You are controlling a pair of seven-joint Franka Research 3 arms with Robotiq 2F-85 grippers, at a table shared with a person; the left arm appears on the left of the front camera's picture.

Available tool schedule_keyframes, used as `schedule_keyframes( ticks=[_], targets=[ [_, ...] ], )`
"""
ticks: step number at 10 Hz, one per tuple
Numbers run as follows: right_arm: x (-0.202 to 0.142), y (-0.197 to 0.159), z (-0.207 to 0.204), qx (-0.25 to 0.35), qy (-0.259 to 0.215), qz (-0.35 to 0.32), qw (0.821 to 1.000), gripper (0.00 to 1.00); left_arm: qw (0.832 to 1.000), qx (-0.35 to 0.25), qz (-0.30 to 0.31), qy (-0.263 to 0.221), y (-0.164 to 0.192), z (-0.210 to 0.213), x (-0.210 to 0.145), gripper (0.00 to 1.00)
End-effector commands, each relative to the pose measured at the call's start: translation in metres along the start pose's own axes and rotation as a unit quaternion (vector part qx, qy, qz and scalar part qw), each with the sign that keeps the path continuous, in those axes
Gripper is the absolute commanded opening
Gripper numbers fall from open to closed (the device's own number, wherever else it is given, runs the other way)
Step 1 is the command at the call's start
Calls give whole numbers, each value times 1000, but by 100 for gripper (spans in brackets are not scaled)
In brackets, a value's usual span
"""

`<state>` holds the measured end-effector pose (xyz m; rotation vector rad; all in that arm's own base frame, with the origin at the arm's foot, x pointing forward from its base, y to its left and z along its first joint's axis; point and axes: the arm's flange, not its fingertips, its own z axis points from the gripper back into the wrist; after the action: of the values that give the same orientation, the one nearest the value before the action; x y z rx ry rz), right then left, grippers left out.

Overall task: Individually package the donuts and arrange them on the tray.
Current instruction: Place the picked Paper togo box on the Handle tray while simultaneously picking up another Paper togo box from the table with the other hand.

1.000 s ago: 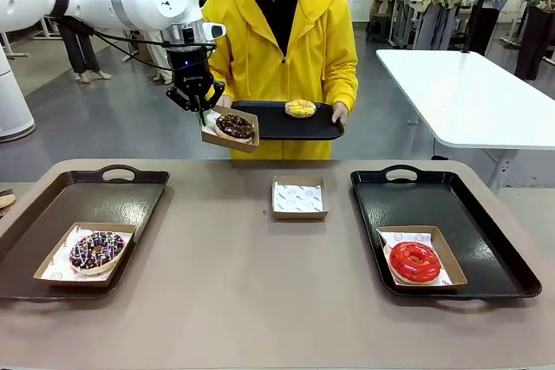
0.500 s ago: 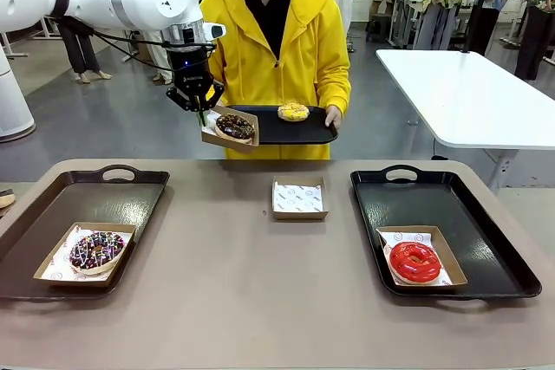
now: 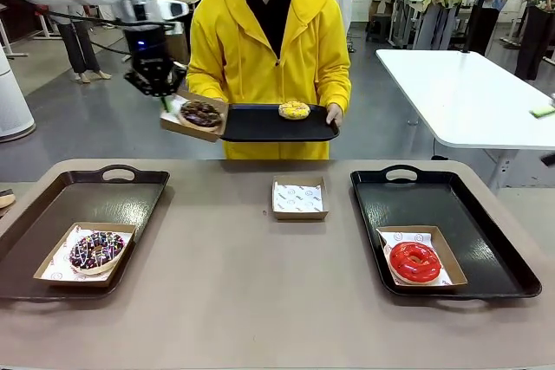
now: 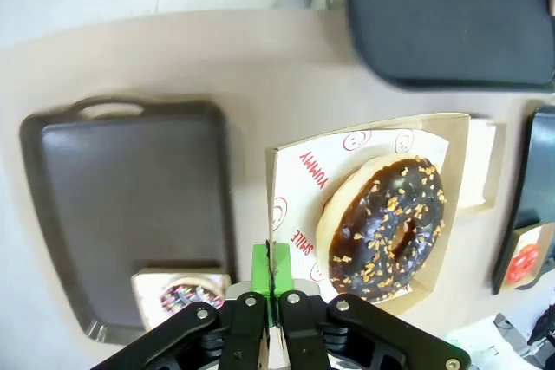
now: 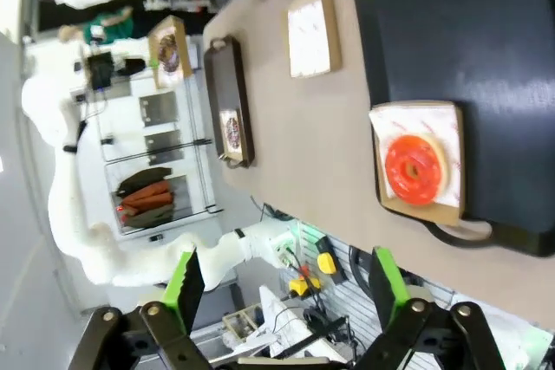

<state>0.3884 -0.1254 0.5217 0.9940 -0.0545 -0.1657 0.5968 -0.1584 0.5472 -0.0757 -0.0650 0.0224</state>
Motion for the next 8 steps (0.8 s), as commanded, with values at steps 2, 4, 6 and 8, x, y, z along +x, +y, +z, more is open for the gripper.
schedule_keyframes(
  ticks=[2,4,6,8],
  targets=[
    [27,46,-60,-74,-9,-13,997,100,1000,-3,12,18,59,-8,-45,1],
    [34,67,-112,-125,-13,-2,992,100,1000,19,14,7,89,-12,-69,1],
    [40,66,-145,-160,-27,6,987,100,999,43,2,-4,109,-20,-76,1],
    [44,54,-164,-150,-24,4,988,100,999,51,3,4,122,-31,-74,1]
  ],
)
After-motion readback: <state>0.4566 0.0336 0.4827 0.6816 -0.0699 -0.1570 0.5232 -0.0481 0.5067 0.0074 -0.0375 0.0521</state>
